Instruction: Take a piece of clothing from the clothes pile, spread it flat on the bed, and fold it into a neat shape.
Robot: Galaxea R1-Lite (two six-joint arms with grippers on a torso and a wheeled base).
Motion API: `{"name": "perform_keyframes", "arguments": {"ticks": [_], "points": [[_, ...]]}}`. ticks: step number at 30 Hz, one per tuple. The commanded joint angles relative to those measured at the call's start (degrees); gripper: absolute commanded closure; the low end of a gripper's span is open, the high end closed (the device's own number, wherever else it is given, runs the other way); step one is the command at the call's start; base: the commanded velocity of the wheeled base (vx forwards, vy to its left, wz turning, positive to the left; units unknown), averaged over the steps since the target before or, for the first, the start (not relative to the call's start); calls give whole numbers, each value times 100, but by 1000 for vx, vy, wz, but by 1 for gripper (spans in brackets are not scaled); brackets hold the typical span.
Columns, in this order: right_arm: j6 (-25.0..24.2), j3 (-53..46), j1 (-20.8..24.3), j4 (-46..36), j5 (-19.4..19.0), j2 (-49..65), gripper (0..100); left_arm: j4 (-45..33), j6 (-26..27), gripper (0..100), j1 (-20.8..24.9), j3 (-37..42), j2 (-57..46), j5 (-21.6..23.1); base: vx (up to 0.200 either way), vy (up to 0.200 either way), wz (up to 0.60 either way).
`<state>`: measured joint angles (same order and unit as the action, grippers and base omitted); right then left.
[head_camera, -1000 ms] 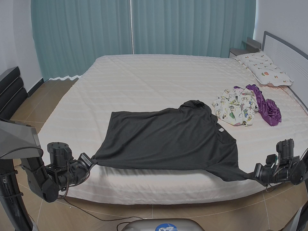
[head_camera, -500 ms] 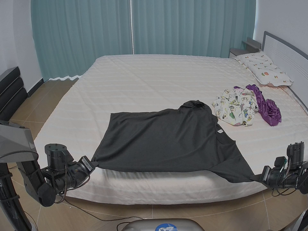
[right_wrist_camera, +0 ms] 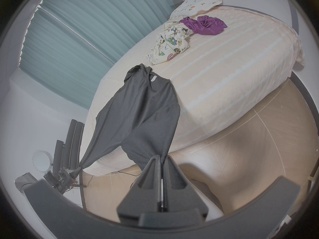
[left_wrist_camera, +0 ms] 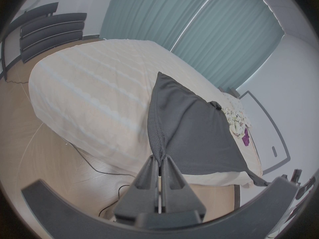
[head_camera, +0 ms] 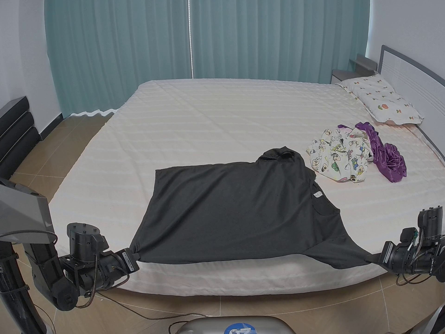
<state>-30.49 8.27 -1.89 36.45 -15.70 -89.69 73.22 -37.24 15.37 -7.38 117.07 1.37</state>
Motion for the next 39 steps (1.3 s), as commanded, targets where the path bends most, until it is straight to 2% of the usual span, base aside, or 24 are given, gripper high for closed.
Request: {"name": "perform_keyframes", "arguments": {"ticks": [1,7,9,15,28,33,39], "points": [[210,0,-31,-217,-3,-40,100,44,15,100,71,96,299,-5,0,0,0],[544,8,-154,-507,-3,-31,100,8,103,100,168,193,405,4,0,0,0],[729,44,-207,-648,6,-40,100,8,147,100,379,351,413,4,0,0,0],[772,589,-215,-885,-21,-146,100,17,121,100,440,272,343,-13,0,0,0],[711,1845,-13,-885,-73,-770,100,-53,-2,100,256,-739,18,-383,0,0,0],[711,2487,83,-894,-65,-910,100,-958,-64,100,-61,-1583,-17,-462,0,0,0],[720,2742,242,-876,-100,-1007,100,-1134,-662,100,-8,-1715,-87,-391,0,0,0]]}}
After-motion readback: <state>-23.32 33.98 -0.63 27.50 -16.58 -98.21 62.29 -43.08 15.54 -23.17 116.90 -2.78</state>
